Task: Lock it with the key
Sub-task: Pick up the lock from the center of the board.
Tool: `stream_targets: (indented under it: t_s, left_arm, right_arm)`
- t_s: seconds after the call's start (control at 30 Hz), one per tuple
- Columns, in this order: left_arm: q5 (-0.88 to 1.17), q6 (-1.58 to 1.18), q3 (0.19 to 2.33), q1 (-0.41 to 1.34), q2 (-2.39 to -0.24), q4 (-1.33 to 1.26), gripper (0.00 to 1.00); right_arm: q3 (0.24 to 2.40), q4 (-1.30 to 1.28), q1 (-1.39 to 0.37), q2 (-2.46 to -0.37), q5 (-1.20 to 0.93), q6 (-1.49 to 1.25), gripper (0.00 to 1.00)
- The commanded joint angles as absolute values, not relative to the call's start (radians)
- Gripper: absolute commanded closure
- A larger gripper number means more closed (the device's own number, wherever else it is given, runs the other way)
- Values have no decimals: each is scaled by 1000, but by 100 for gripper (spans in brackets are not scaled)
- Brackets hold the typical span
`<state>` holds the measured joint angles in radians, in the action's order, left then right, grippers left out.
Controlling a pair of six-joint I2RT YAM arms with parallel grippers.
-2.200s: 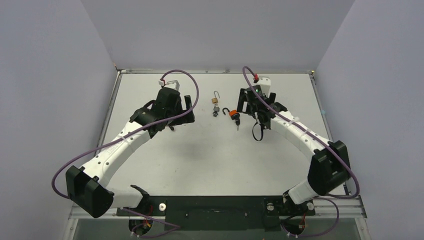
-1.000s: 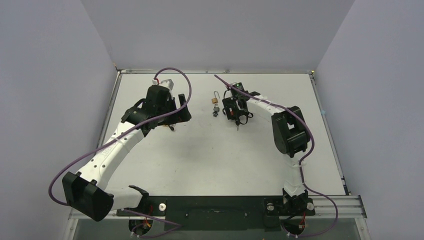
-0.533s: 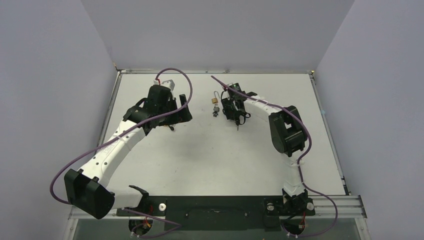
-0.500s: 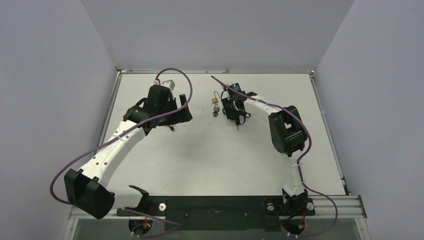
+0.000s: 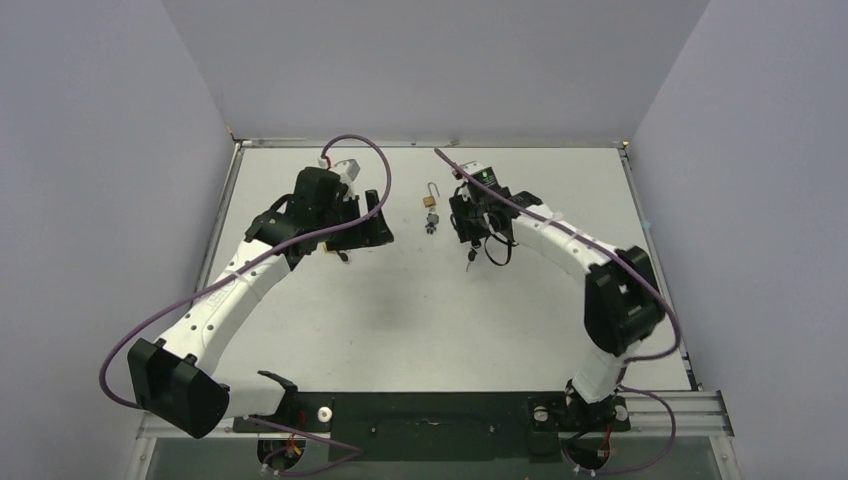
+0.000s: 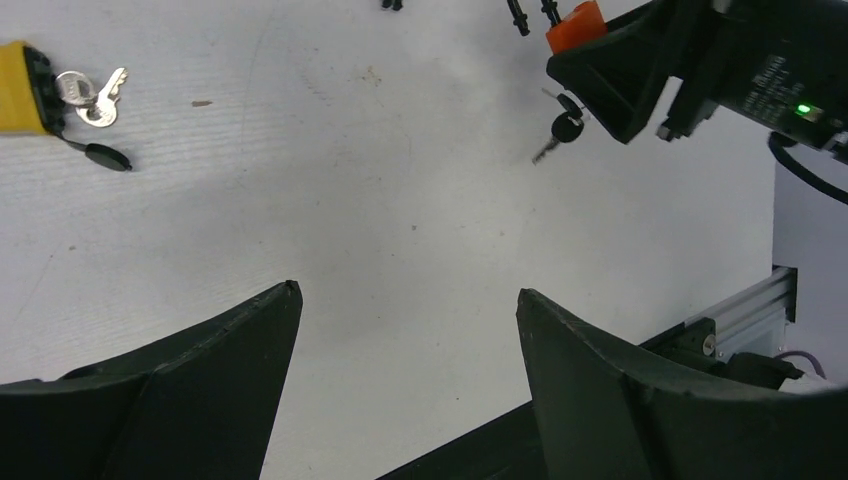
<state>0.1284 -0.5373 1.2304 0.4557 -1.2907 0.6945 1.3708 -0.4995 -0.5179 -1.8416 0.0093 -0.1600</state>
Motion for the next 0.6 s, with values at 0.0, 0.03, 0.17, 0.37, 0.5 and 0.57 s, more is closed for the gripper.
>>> stream_targets:
  t_s: [0.0, 0.03, 0.17, 0.37, 0.5, 0.57]
  left_arm:
    - [269, -443, 1326, 450, -1272, 616, 23]
    - [302, -437, 1342, 451, -1269, 614, 24]
    - [400, -399, 1379, 452, -1240, 578, 26]
    - [568, -318, 1394, 458, -1116, 481, 32]
    - [685, -275, 1353, 459, -1042, 395, 33]
    - [747, -240, 1359, 459, -1041, 409, 34]
  right_arm:
    - [1320, -459, -607, -1511, -64, -201, 100]
    - [1312, -476, -643, -1455, -65, -198, 100]
    - [1290, -531, -715, -1334, -113, -202, 100]
    - [1258, -553, -756, -1201, -308, -243, 100]
    - [1260, -557, -763, -1139, -410, -281, 100]
    - [1275, -567, -763, -1121, -458, -299, 100]
